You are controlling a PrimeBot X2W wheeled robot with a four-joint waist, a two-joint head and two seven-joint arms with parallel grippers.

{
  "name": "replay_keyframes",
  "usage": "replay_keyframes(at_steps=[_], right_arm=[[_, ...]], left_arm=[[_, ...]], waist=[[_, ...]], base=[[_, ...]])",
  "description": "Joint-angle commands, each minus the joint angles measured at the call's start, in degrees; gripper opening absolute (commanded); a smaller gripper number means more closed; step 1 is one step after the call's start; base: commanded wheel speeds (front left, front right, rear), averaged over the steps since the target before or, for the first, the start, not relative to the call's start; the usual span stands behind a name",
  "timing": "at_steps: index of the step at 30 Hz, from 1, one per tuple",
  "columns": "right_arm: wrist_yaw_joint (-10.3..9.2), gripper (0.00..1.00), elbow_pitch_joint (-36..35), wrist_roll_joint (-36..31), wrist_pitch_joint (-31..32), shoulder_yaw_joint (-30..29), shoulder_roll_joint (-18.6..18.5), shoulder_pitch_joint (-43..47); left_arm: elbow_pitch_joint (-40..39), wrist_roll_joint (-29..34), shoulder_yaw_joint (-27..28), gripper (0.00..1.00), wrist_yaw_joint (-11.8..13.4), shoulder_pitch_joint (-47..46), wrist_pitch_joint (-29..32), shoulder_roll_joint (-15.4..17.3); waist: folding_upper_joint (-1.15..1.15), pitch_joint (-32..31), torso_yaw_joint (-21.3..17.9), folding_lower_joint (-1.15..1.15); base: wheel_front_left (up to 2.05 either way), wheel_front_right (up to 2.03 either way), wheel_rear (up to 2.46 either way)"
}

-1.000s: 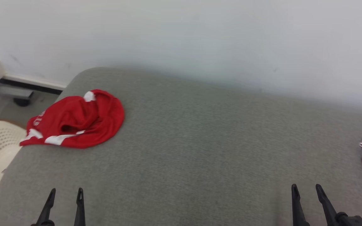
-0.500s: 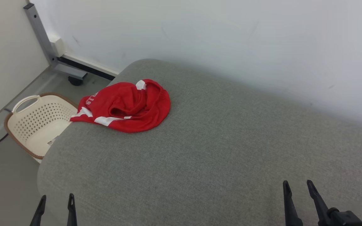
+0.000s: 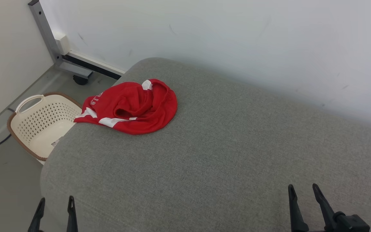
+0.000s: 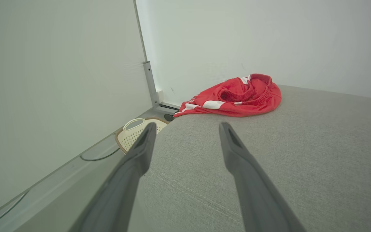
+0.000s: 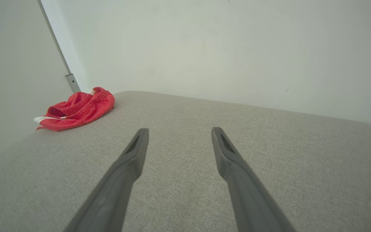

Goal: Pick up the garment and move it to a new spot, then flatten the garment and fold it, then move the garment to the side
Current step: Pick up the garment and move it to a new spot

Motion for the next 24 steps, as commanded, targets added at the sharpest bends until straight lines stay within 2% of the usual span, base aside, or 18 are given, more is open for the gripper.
replay_keyframes(at_steps=[1,6,13,14,18,24], right_arm=[[0.06,1.0,-0.33,0.32,-0.16,-0.21,-0.01,0.32],[0.06,1.0,-1.14,-0.56,-0.17,1.22,-0.06,-1.77],[0.06,1.0,-2.44,-1.05,-0.16,4.03,-0.21,-7.38],[0.06,1.0,-2.44,-1.05,-0.16,4.03,-0.21,-7.38],[0.06,1.0,-3.22,-0.81,-0.17,5.88,-0.24,-10.06],[0.06,1.0,-4.73,-0.52,-0.17,8.42,-0.21,-13.03]], left_arm=[[0.11,-0.74,-0.13,1.0,-0.43,-1.35,0.36,0.68],[0.46,-1.59,0.69,1.0,-1.31,-5.7,1.15,2.49],[3.21,-4.1,2.85,1.0,-2.78,-16.76,2.39,6.43],[3.21,-4.1,2.85,1.0,-2.78,-16.76,2.39,6.43],[5.87,-5.21,3.53,1.0,-3.46,-23.86,3.96,8.93],[11.07,-6.65,1.73,1.0,-5.35,-33.26,7.58,13.03]], waist=[[-0.01,-0.04,-0.16,0.0],[-0.01,2.26,-4.46,0.0],[-0.01,7.85,-13.49,0.0],[-0.01,7.85,-13.49,0.0],[-0.01,11.27,-18.26,0.0],[-0.01,16.24,-23.79,0.0]], base=[[0.0,0.0,0.0],[0.0,0.0,0.0],[0.0,0.0,0.0],[0.0,0.0,0.0],[0.0,0.0,0.0],[0.0,0.0,0.0]])
